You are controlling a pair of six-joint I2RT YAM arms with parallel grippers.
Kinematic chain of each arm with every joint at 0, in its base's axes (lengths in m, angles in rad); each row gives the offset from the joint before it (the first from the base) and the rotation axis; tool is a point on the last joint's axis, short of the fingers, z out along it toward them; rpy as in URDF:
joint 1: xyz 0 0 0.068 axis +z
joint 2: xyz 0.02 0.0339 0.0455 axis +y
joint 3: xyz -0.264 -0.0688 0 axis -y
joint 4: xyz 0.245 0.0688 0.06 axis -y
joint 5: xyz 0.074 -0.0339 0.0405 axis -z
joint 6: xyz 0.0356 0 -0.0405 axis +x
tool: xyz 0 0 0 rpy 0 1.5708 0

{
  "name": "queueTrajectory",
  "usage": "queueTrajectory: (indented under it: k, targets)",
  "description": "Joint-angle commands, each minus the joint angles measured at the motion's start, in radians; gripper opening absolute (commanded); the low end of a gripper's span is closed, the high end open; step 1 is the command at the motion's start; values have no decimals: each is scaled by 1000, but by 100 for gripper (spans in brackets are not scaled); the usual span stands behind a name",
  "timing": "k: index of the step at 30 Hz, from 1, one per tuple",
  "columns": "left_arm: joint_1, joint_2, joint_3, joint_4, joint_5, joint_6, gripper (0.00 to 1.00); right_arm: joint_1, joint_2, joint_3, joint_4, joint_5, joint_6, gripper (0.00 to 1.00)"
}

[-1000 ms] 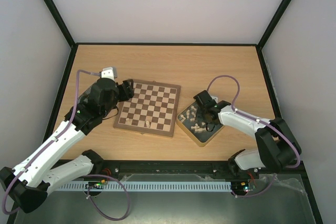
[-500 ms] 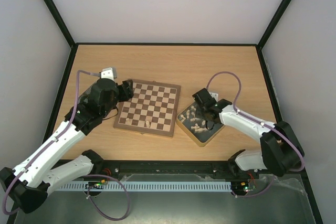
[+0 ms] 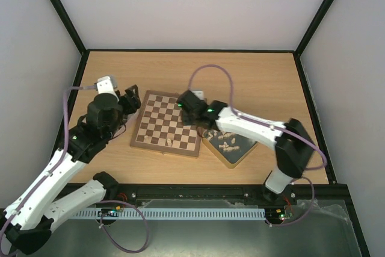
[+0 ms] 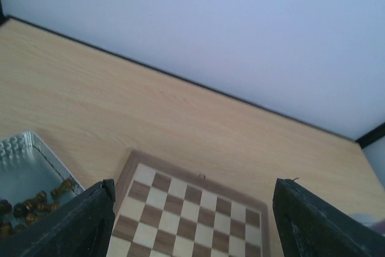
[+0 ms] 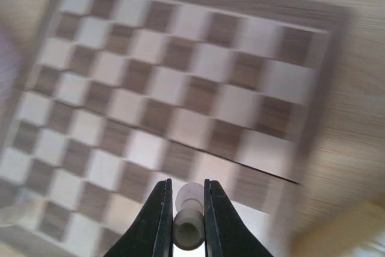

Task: Set up the chess pieces on the board
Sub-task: Pick up the chess piece from the storage box, then place the chess piece on the chessboard.

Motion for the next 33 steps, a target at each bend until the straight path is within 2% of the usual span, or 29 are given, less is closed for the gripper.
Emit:
queueTrajectory:
  k: [1, 10, 14, 19, 33]
  targets:
    - [6, -68, 75, -19, -131, 8, 74, 112, 196, 227, -6, -6, -61, 3]
    - [5, -200, 73, -22, -225, -86, 74, 255, 522, 628, -89, -75, -156, 3]
    - [5, -224, 73, -36, -243, -90, 74, 294, 619, 744, -145, -84, -187, 4]
    - [6, -232, 69, -55, -248, -100, 74, 307, 683, 822, -203, -87, -204, 4]
    - [5, -241, 58, -71, -254, -98, 75, 316, 755, 880, -236, -66, -222, 8]
